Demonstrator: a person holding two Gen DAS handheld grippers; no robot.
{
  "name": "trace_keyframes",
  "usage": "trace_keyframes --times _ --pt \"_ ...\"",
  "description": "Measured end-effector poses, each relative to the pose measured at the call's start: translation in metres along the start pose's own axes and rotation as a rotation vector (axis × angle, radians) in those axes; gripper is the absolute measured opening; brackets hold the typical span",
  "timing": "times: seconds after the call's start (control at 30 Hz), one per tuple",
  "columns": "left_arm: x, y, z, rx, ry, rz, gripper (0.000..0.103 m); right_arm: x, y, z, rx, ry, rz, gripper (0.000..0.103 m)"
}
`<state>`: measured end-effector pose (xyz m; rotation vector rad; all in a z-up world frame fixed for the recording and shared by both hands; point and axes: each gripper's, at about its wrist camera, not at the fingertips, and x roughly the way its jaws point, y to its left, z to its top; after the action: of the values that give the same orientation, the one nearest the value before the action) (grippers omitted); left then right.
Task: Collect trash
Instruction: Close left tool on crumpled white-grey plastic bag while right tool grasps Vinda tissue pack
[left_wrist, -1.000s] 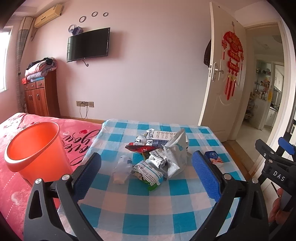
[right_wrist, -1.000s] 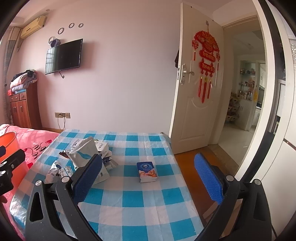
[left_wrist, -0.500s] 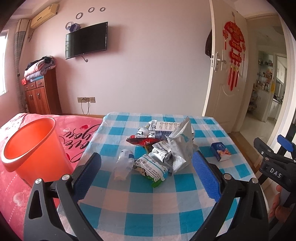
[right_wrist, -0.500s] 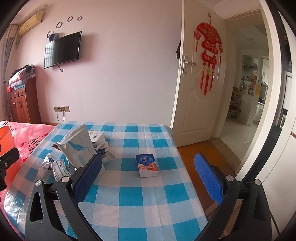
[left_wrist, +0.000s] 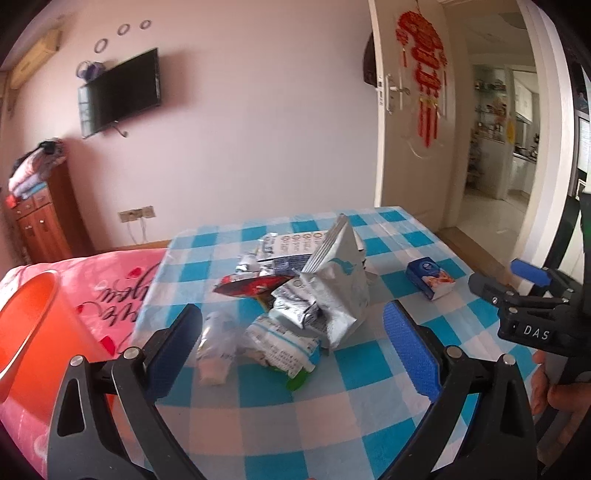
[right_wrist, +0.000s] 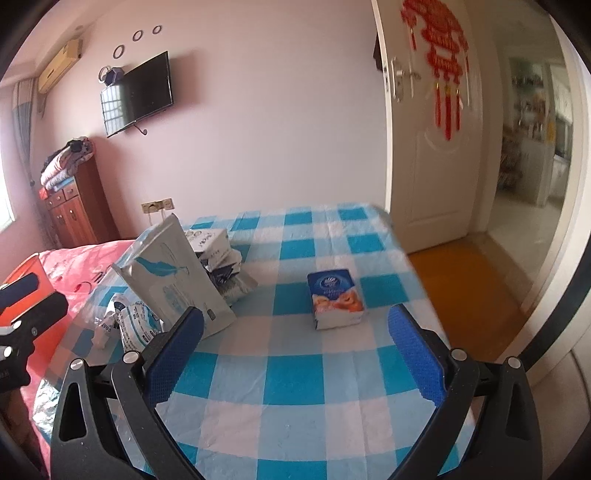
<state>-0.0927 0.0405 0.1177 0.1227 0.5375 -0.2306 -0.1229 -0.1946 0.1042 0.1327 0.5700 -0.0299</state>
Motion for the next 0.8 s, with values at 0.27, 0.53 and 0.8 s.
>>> trace_keyframes --times 0.27,0.53,0.8 --pt "0.044 0.0 0.008 -0.013 0.065 -0.068 0.099 0.034 -0.04 0.003 0.125 0.067 0.059 0.099" --pt "0.082 -0.005 0.006 -0.041 0.089 -0.117 0.099 0.08 -0.072 0.004 0.191 0.165 0.088 0.099" --pt "0.107 -0.011 0.004 -0.054 0.113 -0.137 0.089 0.117 -0.061 0.009 0.127 0.222 0.088 0.098"
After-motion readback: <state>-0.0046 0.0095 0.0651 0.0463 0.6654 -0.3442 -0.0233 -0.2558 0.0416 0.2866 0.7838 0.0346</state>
